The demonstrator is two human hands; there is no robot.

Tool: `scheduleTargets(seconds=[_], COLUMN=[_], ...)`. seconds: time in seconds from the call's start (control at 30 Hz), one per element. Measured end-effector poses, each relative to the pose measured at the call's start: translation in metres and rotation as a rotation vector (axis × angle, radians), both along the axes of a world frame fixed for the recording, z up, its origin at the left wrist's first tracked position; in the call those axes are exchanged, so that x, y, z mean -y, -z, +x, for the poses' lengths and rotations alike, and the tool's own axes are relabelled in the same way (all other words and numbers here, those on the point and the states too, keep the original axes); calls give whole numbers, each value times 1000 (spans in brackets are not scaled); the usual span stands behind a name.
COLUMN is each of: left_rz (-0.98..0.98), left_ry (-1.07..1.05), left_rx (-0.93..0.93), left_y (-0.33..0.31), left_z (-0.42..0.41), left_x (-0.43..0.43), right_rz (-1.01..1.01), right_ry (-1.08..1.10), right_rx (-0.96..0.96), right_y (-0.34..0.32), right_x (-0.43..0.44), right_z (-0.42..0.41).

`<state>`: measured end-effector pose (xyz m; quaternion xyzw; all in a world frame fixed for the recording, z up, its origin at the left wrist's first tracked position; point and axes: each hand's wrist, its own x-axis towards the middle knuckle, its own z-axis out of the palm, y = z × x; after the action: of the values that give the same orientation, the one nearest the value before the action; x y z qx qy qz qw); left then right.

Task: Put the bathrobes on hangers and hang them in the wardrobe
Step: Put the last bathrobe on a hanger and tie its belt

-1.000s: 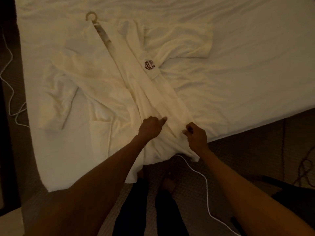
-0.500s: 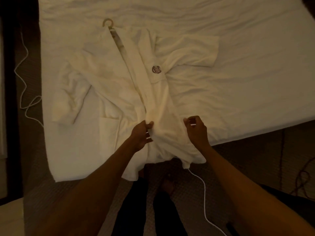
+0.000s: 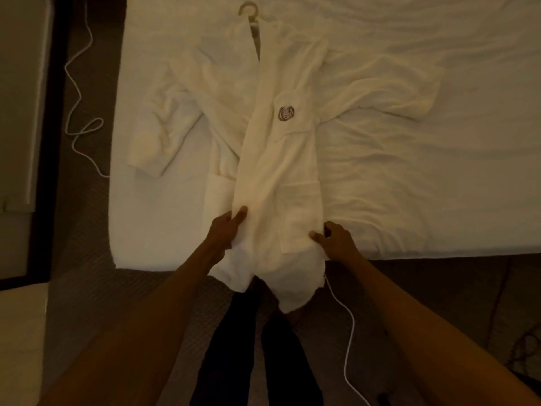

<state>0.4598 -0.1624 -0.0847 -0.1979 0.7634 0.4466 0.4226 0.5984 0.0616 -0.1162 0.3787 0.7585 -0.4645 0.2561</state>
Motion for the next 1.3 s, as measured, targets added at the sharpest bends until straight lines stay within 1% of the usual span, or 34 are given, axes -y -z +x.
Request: scheduleTargets(seconds=[0.03, 0.07, 0.1, 0.13, 0.2, 0.27, 0.3, 0.37, 0.4, 0.47, 0.53, 0.57, 0.67, 0.73, 0.8, 0.83, 0.87, 0.93, 0.97, 1.0, 1.03, 1.07, 1.1, 1.13, 1.17, 1.2, 1.23, 1.3], left_rz=[50, 73, 78, 52, -47, -182, -245, -373, -429, -476, -401, -333, -146, -100, -81, -93, -119, -174, -175, -143, -83, -13, 49, 103, 145, 178, 202, 241], left_ry=[73, 198, 297, 348, 388, 550, 645, 742, 727, 587, 437, 392, 361, 385, 391, 431, 511, 700, 736, 720, 657, 576, 509, 472, 463, 475, 488, 485], left_rx=[78, 133, 143, 111, -11, -93, -98, -181, -282, -501, -640, -659, -639, -560, -398, -333, -311, -345, -359, -340, -281, -207, -141, -94, -66, -57, -56, -45], left_y=[-5, -4, -4, 0, 11, 19, 21, 22, 20, 12, 7, 6, -4, -3, -1, 0, 1, 5, 7, 11, 14, 17, 19, 20, 21, 22, 22, 24], left_z=[2, 4, 5, 5, 0, -5, -7, -12, -16, -26, -36, -41, -59, -75, -90, -97, -100, -108, -112, -118, -124, -130, -136, -142, -147, -150, -152, -155], left_x=[1, 5, 9, 16, 29, 36, 36, 28, 21, 5, -17, -28, -69, -98, -122, -132, -137, -139, -137, -133, -128, -122, -117, -111, -106, -100, -96, -90], right_rz=[25, 55, 85, 117, 153, 135, 122, 78, 32, -83, -151, -144, -126, -171, -273, -336, -401, -548, -636, -713, -748, -724, -615, -418, -189, -9, 73, 64], right_ry=[0, -9, -20, -27, -33, -51, -58, -16, 50, 224, 336, 343, 272, 235, 209, 207, 204, 188, 180, 202, 251, 334, 428, 497, 512, 479, 410, 205], right_rx=[-8, -5, -7, -2, 12, 19, 18, 3, -3, -22, -67, -102, -239, -270, -256, -239, -216, -171, -158, -154, -153, -166, -185, -191, -176, -141, -95, -6], right_y=[-1, -1, -2, -2, -3, -3, -2, -1, -2, -7, -10, -11, -12, -13, -19, -21, -22, -23, -22, -22, -19, -17, -12, -5, 3, 9, 14, 25], right_x=[-3, -7, -12, -17, -24, -25, -24, -23, -23, -23, -23, -22, -8, 6, 18, 20, 21, 17, 12, 7, 2, -2, -6, -10, -15, -18, -19, -17], right_z=[1, 2, 4, 5, 7, 4, 3, -3, -8, -22, -41, -50, -65, -69, -72, -73, -72, -70, -68, -68, -70, -72, -76, -79, -82, -83, -85, -90])
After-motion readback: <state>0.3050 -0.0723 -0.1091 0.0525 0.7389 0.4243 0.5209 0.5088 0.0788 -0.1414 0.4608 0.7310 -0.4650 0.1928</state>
